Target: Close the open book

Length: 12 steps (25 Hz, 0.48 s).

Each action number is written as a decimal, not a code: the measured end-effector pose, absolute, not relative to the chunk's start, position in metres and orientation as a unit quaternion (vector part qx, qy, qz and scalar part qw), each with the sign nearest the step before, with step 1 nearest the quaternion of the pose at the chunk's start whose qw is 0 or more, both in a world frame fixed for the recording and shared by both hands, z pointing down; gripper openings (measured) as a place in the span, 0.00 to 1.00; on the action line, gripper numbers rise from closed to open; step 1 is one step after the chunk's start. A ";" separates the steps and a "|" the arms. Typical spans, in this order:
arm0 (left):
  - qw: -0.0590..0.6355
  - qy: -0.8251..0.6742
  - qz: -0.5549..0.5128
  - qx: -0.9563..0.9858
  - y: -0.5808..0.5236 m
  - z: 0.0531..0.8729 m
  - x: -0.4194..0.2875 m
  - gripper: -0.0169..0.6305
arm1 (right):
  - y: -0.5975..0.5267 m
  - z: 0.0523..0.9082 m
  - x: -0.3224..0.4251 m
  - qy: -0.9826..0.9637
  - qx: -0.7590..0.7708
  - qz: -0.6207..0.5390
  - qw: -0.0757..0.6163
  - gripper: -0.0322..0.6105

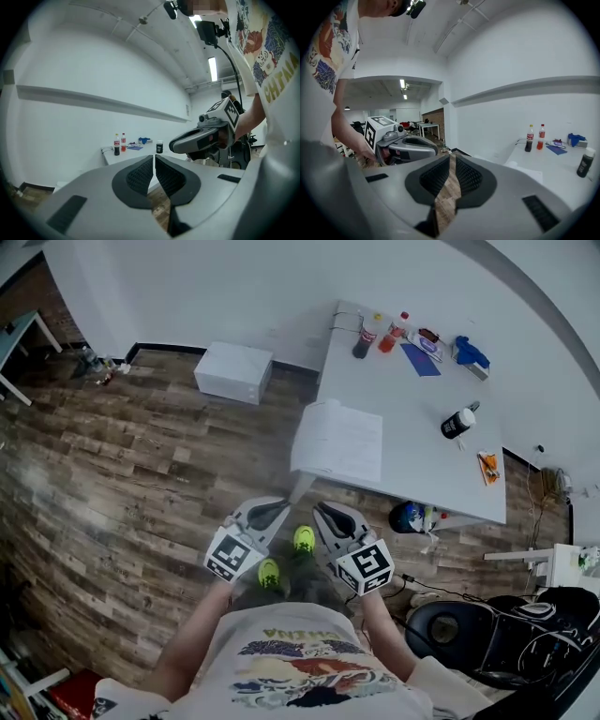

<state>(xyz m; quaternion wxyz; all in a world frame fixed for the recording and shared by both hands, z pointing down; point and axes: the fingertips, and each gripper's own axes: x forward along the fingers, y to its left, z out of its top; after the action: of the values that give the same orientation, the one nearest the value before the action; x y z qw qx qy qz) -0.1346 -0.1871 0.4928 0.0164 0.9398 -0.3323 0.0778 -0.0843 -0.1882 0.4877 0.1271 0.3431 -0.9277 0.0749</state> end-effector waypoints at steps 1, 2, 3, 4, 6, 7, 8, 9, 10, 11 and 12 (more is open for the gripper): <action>0.017 -0.330 0.079 0.940 -0.188 0.495 -0.135 0.05 | -0.190 0.489 -0.085 -0.928 0.341 0.076 0.128 0.10; 0.019 -0.329 0.079 0.941 -0.189 0.496 -0.135 0.05 | -0.192 0.490 -0.086 -0.929 0.339 0.077 0.128 0.10; 0.021 -0.328 0.078 0.941 -0.189 0.498 -0.136 0.05 | -0.194 0.491 -0.087 -0.929 0.338 0.079 0.129 0.10; 0.024 -0.328 0.078 0.941 -0.190 0.499 -0.136 0.05 | -0.196 0.492 -0.087 -0.929 0.336 0.080 0.129 0.10; 0.029 -0.329 0.082 0.940 -0.194 0.504 -0.137 0.05 | -0.203 0.494 -0.087 -0.929 0.336 0.082 0.129 0.10; 0.030 -0.330 0.086 0.939 -0.197 0.507 -0.136 0.05 | -0.207 0.494 -0.086 -0.929 0.336 0.084 0.127 0.10; 0.032 -0.332 0.090 0.939 -0.200 0.510 -0.136 0.05 | -0.212 0.495 -0.084 -0.929 0.336 0.086 0.126 0.10; 0.035 -0.333 0.094 0.938 -0.204 0.513 -0.135 0.05 | -0.216 0.497 -0.083 -0.929 0.336 0.088 0.124 0.10; 0.038 -0.334 0.097 0.937 -0.207 0.515 -0.135 0.05 | -0.219 0.498 -0.082 -0.930 0.335 0.090 0.124 0.10; 0.040 -0.336 0.100 0.936 -0.211 0.518 -0.134 0.05 | -0.223 0.500 -0.081 -0.930 0.334 0.092 0.124 0.10; 0.043 -0.337 0.103 0.935 -0.214 0.521 -0.133 0.05 | -0.226 0.503 -0.080 -0.930 0.332 0.094 0.124 0.10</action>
<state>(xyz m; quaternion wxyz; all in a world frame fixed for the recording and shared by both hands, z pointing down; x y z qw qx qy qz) -0.1333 -0.2143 0.5205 0.0425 0.9350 -0.3367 0.1031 -0.0799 -0.2262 0.5026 0.1244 0.3317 -0.9304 0.0943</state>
